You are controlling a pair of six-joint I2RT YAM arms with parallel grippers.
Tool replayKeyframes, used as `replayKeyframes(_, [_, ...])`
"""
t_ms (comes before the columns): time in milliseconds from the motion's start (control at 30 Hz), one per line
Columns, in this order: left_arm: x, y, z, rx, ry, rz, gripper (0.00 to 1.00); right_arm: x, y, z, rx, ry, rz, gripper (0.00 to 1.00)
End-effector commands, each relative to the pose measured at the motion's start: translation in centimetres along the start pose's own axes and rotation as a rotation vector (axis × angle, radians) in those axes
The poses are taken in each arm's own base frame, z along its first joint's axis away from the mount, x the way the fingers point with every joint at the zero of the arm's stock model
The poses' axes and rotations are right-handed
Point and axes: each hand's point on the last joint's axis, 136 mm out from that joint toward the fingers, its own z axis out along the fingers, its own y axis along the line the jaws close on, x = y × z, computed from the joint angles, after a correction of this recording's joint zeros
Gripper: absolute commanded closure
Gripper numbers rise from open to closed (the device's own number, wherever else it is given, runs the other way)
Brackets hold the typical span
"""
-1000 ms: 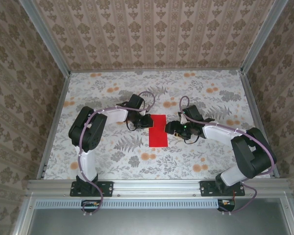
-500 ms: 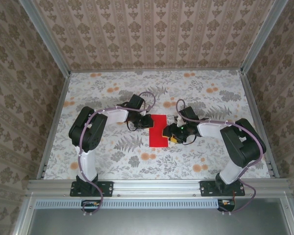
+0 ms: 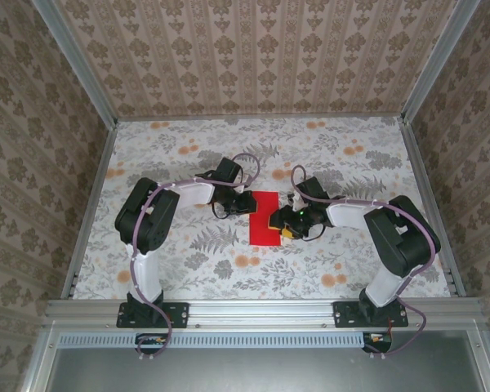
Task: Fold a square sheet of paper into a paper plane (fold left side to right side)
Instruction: Fold the triangle a second time at the center of the table.
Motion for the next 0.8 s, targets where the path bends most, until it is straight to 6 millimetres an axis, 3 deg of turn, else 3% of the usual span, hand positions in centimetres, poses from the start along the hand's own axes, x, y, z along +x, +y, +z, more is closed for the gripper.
replayKeyframes(0, [1.2, 0.8, 0.6, -0.029, 0.028, -0.023, 0.87, -0.1, 0.9, 0.5, -0.045, 0.01, -0.005, 0.47])
replayKeyframes(167, [0.9, 0.5, 0.4, -0.02, 0.02, -0.013, 0.87, -1.5, 2.4, 0.3, -0.097, -0.043, -0.051, 0.46])
replayKeyframes(600, [0.6, -0.1, 0.1, -0.001, 0.006, 0.007, 0.87, -4.3, 2.1, 0.0, -0.113, -0.073, -0.092, 0.41])
replayKeyframes(767, [-0.3, -1.3, -1.0, 0.019, -0.033, 0.058, 0.76, -4.9, 2.8, -0.2, -0.161, -0.063, -0.071, 0.43])
